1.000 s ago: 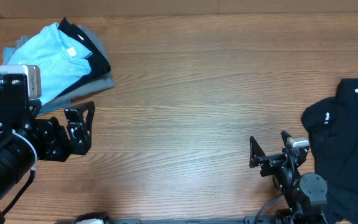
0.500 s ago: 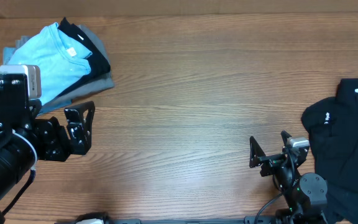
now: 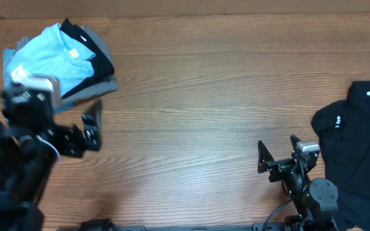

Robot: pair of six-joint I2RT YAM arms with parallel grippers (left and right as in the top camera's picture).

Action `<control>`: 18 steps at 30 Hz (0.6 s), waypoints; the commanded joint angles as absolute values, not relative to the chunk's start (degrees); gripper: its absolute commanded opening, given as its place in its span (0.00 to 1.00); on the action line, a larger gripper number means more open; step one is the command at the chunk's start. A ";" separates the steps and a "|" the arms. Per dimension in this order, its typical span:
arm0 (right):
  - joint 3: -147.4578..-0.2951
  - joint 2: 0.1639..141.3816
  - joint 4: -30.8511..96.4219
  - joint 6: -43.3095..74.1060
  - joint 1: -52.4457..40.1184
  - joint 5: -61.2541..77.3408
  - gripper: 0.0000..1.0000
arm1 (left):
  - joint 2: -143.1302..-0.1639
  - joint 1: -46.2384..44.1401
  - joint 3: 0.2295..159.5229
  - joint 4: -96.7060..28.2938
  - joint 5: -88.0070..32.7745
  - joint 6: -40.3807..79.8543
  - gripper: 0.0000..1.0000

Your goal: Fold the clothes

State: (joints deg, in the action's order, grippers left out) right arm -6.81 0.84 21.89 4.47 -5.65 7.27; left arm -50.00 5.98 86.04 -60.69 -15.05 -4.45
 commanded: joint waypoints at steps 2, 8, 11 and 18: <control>-6.46 0.16 21.47 4.71 -5.39 7.57 1.00 | -38.35 5.58 67.35 -50.24 -16.16 -14.11 1.00; -6.46 0.16 21.47 4.71 -5.39 7.57 1.00 | -22.11 5.58 44.56 -36.86 -17.74 -14.81 1.00; -6.46 0.16 21.47 4.71 -5.39 7.57 1.00 | -15.46 5.58 36.56 -31.68 -18.57 -14.85 1.00; -6.46 0.16 21.47 4.71 -5.39 7.60 1.00 | -3.03 5.56 21.80 -23.07 -20.62 -15.49 1.00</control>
